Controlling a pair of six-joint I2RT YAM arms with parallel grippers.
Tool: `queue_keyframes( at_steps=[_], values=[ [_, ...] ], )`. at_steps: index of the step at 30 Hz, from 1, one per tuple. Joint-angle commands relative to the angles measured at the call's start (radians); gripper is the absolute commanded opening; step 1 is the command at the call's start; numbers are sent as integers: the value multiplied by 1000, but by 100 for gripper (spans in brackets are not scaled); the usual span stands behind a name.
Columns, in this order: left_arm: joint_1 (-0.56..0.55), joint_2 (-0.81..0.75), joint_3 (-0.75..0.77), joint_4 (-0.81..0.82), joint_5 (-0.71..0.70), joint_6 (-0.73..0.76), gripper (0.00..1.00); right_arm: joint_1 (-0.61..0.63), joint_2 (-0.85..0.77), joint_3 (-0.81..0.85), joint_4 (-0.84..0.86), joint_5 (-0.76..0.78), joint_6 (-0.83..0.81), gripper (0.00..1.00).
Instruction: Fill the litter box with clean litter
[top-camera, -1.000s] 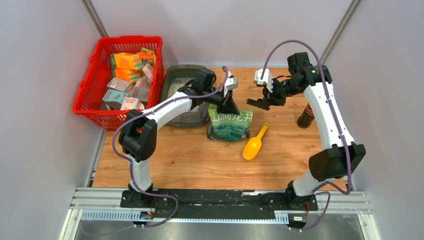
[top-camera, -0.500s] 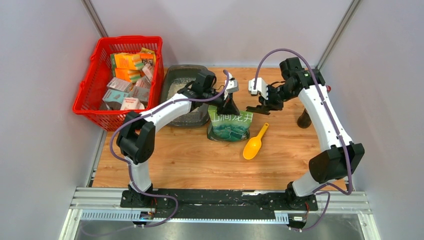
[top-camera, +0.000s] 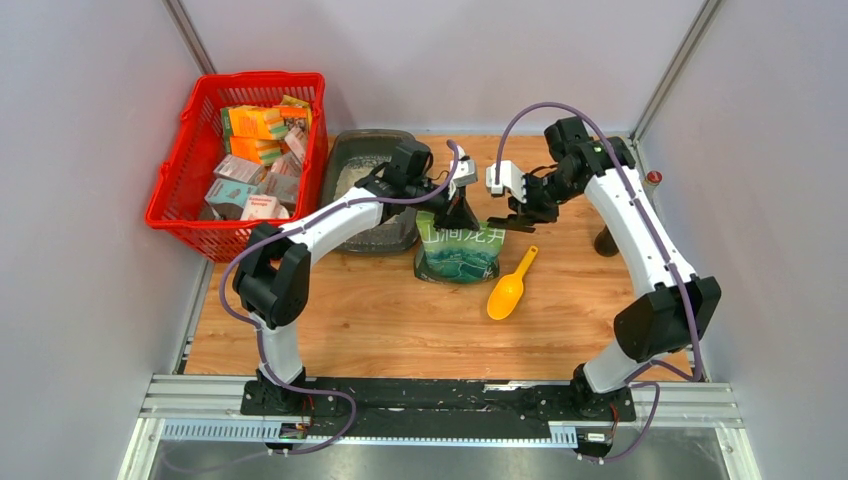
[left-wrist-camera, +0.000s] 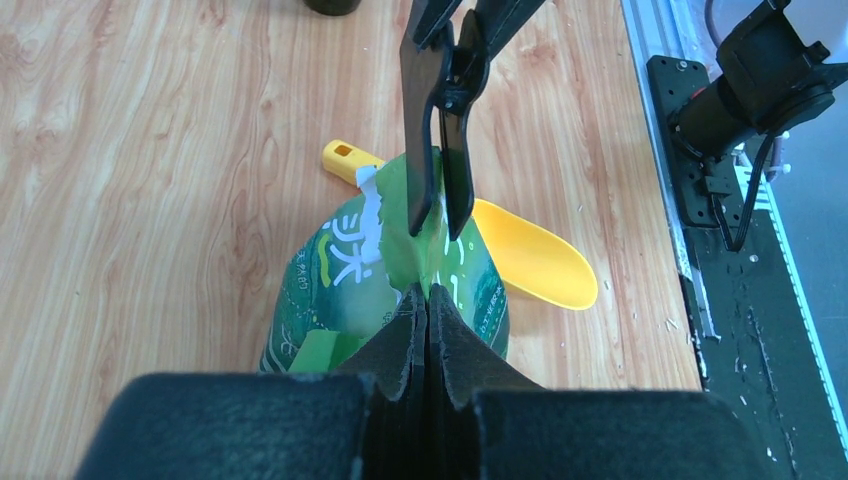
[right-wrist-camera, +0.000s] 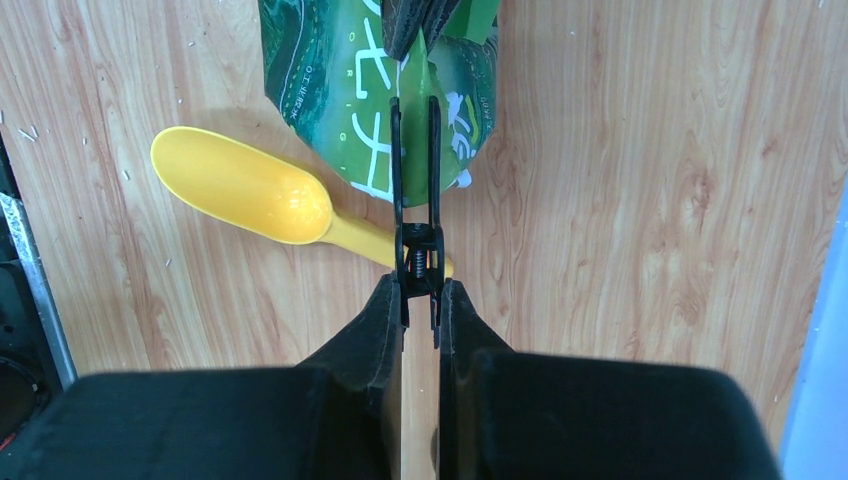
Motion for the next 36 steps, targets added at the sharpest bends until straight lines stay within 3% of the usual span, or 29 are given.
queue_keyframes(
  at_steps=[1, 8, 12, 18, 26, 36],
  values=[
    [-5, -57, -6, 39, 18, -2, 0, 16, 34, 28, -297, 20, 29, 0],
    [-5, -65, -13, 47, 21, -19, 1, 48, 74, 51, -291, 46, 59, 0],
    [7, -91, -37, 52, 11, -39, 30, 71, 83, 83, -293, 63, 68, 0],
    [76, -185, -140, 55, 11, -51, 46, 120, 102, 112, -297, 72, 79, 0],
    [190, -287, -226, 10, -6, -40, 47, 180, 139, 120, -296, 59, 111, 0],
    [217, -338, -240, -36, -26, -16, 48, 205, 188, 149, -296, 39, 160, 0]
  ],
)
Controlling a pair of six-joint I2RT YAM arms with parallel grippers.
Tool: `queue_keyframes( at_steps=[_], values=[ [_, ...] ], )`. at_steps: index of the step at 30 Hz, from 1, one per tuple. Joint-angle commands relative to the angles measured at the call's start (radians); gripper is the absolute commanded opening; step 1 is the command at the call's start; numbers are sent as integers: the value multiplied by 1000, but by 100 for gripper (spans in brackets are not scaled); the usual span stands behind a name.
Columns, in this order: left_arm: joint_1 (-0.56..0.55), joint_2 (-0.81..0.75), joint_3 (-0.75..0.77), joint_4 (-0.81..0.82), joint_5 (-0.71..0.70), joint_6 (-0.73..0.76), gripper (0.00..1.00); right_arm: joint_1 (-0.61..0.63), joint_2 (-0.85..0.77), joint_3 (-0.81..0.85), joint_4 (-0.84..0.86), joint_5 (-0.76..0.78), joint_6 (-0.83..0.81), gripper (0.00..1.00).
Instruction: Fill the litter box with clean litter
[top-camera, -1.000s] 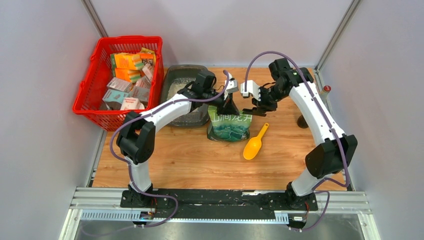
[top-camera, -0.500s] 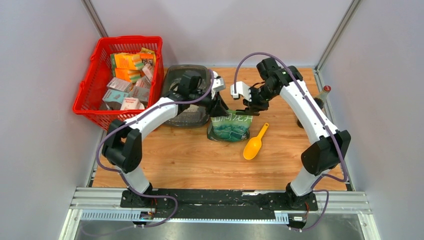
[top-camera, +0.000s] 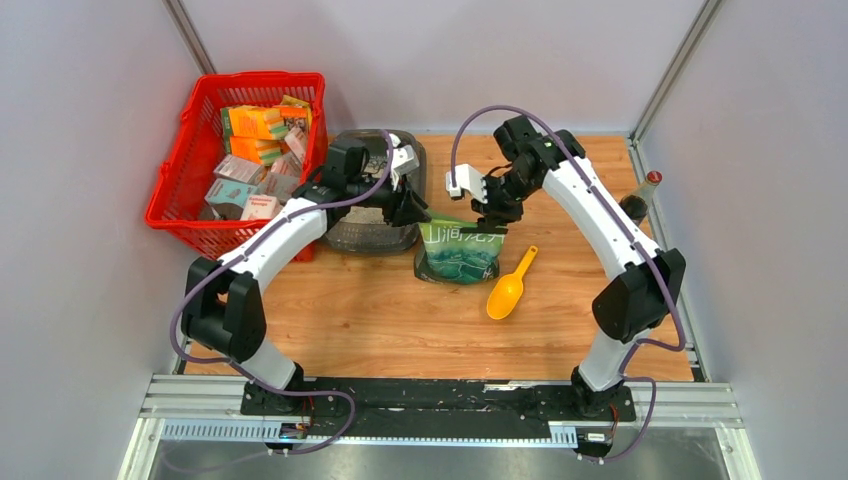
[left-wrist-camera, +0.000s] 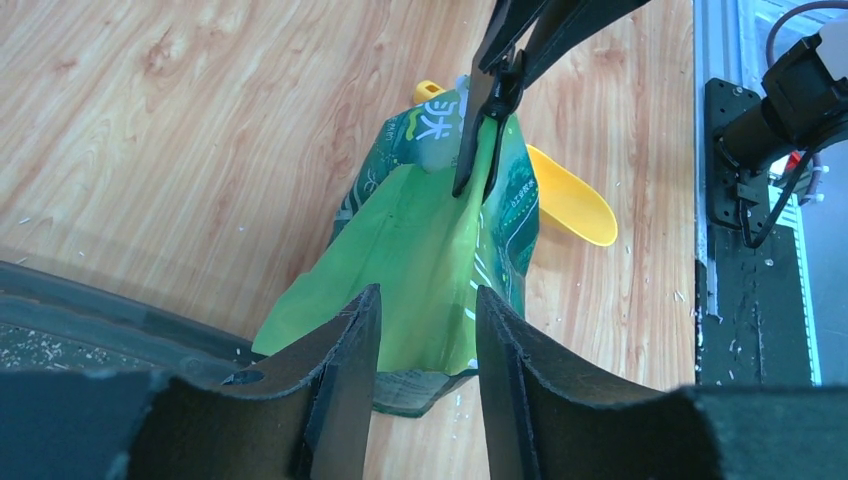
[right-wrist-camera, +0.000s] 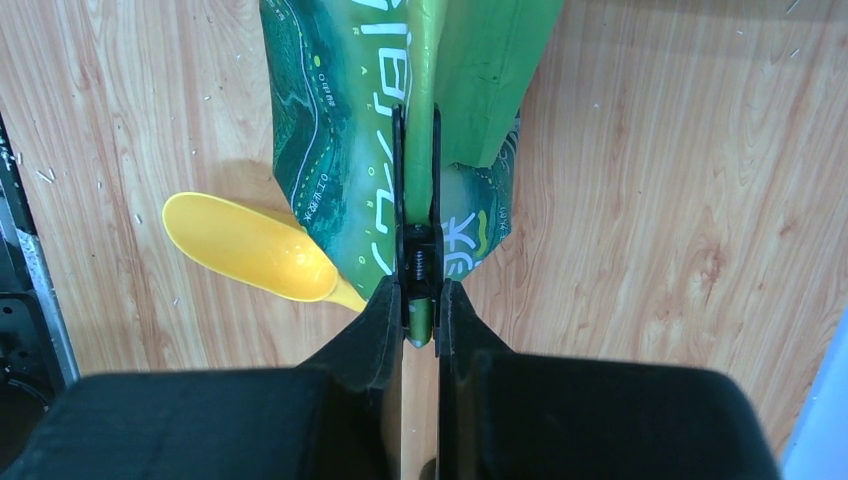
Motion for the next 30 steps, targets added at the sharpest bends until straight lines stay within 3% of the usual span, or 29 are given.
queue_keyframes(
  at_steps=[1, 5, 11, 14, 15, 17, 19, 20, 23, 26, 30],
  values=[
    [5, -57, 0, -33, -6, 24, 48, 14, 27, 22, -300, -46, 46, 1],
    [13, -95, 27, -118, -32, 70, 53, -24, 16, 97, -294, -81, 133, 45],
    [41, -162, 109, -267, -198, 137, 68, -116, 34, 295, -196, -130, 337, 65],
    [53, -185, 159, -311, -341, 168, 70, -151, 25, 324, -81, -129, 477, 73],
    [54, -190, 173, -314, -428, 170, 70, -158, 19, 321, -16, -115, 511, 86],
    [60, -201, 215, -325, -508, 182, 74, -161, 11, 304, 86, 30, 708, 100],
    [64, -207, 257, -328, -620, 191, 76, -159, 8, 282, 234, 184, 921, 100],
    [64, -210, 270, -328, -653, 202, 78, -159, 14, 280, 276, 341, 978, 100],
    [68, -222, 319, -343, -731, 245, 79, -159, 39, 303, 380, 544, 1051, 100],
    [73, -248, 343, -343, -786, 275, 79, -159, 22, 283, 468, 597, 1060, 100],
    [77, -296, 347, -337, -844, 288, 79, -159, 14, 341, 480, 556, 1065, 100]
  ],
)
